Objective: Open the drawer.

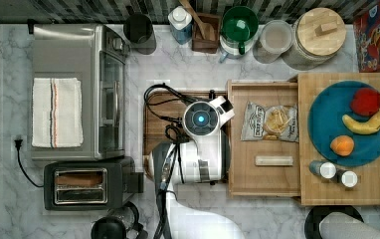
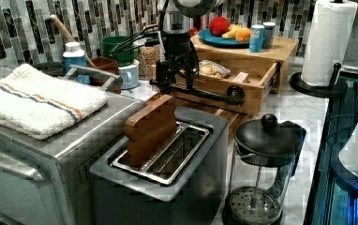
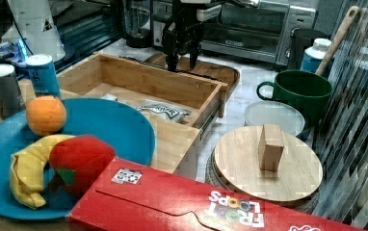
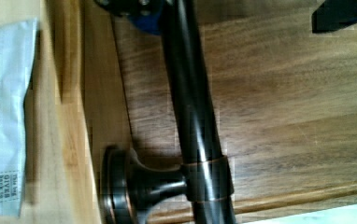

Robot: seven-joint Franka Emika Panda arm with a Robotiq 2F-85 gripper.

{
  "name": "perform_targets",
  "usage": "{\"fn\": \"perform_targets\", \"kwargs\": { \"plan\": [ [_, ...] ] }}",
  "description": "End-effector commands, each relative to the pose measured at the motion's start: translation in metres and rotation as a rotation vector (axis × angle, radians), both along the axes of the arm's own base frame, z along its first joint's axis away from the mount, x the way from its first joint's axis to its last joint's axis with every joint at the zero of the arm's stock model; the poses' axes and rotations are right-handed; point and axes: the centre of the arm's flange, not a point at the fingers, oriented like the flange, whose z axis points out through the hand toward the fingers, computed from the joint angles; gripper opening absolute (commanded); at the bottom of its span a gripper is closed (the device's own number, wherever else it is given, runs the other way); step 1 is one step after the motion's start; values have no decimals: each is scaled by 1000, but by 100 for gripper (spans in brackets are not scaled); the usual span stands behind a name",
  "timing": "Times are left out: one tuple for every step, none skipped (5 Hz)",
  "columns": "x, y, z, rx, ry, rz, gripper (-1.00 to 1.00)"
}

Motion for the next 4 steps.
{"fn": "perform_targets", "kwargs": {
  "plan": [
    [0, 79, 10, 87, 19, -20, 100],
    [0, 79, 10, 87, 19, -19, 100],
    [0, 79, 10, 87, 19, -19, 100],
    [0, 79, 10, 87, 19, -19, 100]
  ]
}}
